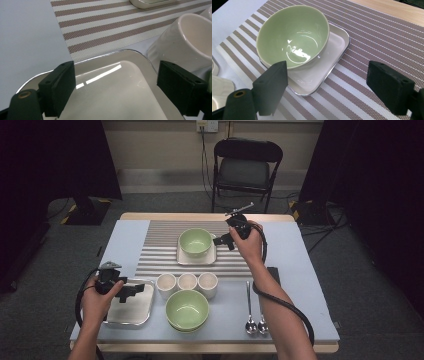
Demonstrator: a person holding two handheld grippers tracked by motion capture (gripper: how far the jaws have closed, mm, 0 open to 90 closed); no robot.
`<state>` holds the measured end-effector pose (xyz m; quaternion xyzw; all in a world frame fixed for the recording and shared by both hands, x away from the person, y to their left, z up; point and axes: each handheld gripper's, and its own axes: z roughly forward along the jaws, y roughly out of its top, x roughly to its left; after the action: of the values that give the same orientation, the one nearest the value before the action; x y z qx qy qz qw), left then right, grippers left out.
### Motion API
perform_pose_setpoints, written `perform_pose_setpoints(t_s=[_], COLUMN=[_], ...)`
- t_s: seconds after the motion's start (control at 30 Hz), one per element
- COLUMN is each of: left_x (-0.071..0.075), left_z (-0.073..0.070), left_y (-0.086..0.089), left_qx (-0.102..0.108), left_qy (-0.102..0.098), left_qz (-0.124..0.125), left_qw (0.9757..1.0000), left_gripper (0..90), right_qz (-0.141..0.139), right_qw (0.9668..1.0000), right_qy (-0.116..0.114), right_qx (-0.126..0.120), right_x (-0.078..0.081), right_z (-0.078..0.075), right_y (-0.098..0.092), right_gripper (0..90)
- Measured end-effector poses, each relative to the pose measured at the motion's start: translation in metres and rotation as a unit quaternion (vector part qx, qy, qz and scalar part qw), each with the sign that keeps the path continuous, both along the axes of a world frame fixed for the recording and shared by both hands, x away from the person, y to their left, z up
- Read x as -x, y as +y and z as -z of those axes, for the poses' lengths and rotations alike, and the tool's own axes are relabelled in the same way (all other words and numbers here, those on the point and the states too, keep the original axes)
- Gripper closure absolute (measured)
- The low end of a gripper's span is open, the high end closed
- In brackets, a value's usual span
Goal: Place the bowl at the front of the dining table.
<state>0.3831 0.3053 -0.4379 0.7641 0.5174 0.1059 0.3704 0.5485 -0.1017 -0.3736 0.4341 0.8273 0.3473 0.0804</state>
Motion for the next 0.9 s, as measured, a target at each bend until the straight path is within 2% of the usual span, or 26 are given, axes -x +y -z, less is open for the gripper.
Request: perform_pose_setpoints(t_s=[0.33,0.9], left_x=[0.0005,0.0023], left_z=[-0.0003,-0.0028], left_y=[0.0007,0.0018], left_qx=[0.003,0.005], left_qy=[0.0,-0.004], left_qz=[-0.004,-0.004], left_qw=[1.0,1.0], left_gripper=[15.1,15.1], right_qz=[0.005,-0.004], right_qw=[1.0,1.0], right_qy=[0.001,-0.004], right_qx=[0.003,-0.002], right_x=[0.0032,0.0098], right_z=[-0.0015,0.0006], right_y=[-0.0047,-0.01], right_gripper=[16.4,17.0])
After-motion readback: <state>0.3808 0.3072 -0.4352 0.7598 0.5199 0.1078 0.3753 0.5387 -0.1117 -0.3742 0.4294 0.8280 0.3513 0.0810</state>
